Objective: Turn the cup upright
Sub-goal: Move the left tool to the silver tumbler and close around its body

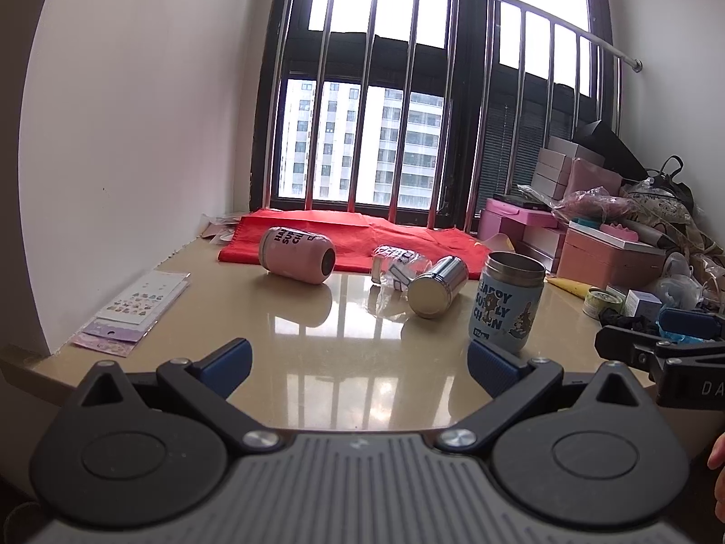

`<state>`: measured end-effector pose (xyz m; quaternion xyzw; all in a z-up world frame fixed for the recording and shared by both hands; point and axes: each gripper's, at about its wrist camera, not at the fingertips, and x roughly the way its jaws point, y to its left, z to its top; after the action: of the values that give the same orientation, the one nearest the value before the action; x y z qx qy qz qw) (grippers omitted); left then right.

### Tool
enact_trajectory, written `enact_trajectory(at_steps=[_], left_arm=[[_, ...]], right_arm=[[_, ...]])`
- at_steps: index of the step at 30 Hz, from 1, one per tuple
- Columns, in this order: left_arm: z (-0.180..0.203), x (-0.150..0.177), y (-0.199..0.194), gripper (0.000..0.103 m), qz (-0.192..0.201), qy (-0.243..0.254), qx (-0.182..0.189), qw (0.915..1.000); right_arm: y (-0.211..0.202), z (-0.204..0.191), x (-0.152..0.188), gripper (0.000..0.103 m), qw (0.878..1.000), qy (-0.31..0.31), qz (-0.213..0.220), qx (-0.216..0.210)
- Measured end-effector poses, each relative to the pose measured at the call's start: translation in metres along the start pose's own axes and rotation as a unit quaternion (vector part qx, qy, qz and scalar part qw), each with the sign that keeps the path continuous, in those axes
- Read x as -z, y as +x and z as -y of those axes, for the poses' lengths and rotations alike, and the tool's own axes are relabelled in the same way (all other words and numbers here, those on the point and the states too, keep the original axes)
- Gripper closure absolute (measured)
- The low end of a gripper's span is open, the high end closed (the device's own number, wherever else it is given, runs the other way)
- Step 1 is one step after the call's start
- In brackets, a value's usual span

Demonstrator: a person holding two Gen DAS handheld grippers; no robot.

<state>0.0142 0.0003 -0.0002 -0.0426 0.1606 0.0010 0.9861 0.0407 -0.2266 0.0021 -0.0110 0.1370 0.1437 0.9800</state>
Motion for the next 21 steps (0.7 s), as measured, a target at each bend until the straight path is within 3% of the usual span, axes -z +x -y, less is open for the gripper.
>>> enact_trajectory(at_steps=[12, 17, 21], left_arm=[[0.009, -0.045, 0.084, 0.000, -0.062, 0.027, 0.031, 0.9973], [0.018, -0.082, 0.144, 0.000, -0.123, 0.062, 0.046, 0.9894], [0.033, -0.113, 0.197, 0.000, -0.170, 0.105, 0.066, 0.9777]], right_arm=[[0.053, 0.024, -0.016, 0.000, 1.000, 0.009, -0.023, 0.007], [0.083, 0.042, -0.038, 0.000, 0.999, 0.019, -0.031, 0.000], [0.105, 0.060, -0.059, 0.000, 0.999, 0.027, -0.039, -0.010]])
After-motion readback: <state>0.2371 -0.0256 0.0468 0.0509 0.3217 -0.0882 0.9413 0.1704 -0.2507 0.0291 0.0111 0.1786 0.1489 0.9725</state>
